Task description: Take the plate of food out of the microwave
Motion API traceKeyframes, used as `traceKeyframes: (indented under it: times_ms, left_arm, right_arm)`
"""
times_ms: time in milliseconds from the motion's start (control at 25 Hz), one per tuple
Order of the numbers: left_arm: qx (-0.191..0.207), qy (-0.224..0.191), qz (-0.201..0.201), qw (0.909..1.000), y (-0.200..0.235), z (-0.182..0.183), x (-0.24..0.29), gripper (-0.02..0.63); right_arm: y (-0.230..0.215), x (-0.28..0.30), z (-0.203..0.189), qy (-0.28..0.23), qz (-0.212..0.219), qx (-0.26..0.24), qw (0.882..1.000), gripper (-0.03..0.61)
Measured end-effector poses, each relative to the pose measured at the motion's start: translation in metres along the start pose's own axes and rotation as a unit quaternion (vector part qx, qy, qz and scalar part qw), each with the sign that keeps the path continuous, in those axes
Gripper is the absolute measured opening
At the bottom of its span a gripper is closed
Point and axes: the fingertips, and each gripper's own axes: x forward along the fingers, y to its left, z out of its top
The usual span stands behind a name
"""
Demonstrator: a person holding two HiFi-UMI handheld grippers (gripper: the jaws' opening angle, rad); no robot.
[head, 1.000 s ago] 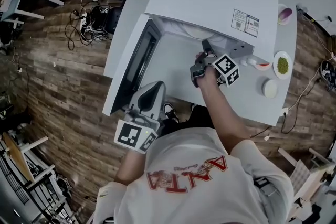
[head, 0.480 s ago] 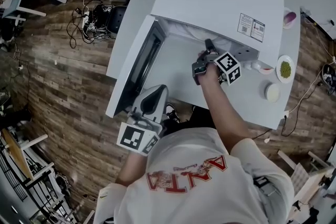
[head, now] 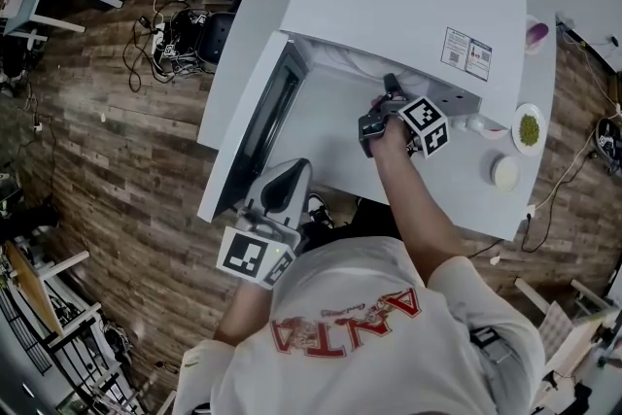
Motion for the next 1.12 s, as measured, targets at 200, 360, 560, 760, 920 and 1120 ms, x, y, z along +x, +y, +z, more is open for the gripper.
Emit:
traceKeyframes:
  times_ms: [200, 360, 560, 760, 920, 1120]
  left_arm:
    - [0.001, 0.000, -0.002, 1.0000, 0.000, 0.000, 0.000, 0.009]
    - [0.001, 0.004, -0.002, 1.0000, 0.000, -0.002, -0.002, 0.009]
    - [0.001, 0.003, -0.003, 1.0000, -0.001, -0.003, -0.003, 0.009]
    - [0.002, 0.004, -0.007, 1.0000, -0.002, -0.003, -0.005, 0.009]
    - [0.002, 0.007, -0.005, 1.0000, -0.001, -0.006, -0.006, 0.009]
    - [0.000, 0.011, 0.001, 0.9999, 0.001, -0.009, -0.008, 0.009]
  right_arm:
    - [0.001, 0.003, 0.001, -0.003, -0.002, 0.001, 1.000, 0.028]
    - [0.000, 0.002, 0.003, -0.006, -0.004, 0.010, 1.000, 0.025]
    - [0.003, -0.009, 0.002, -0.002, 0.006, 0.020, 1.000, 0.021]
    - [-0.003, -0.020, -0.002, 0.012, 0.011, 0.021, 1.000, 0.021]
    - [-0.009, -0.021, -0.006, 0.017, 0.015, 0.030, 0.999, 0.023]
    - [-0.008, -0.017, -0.007, 0.021, 0.036, 0.040, 0.998, 0.023]
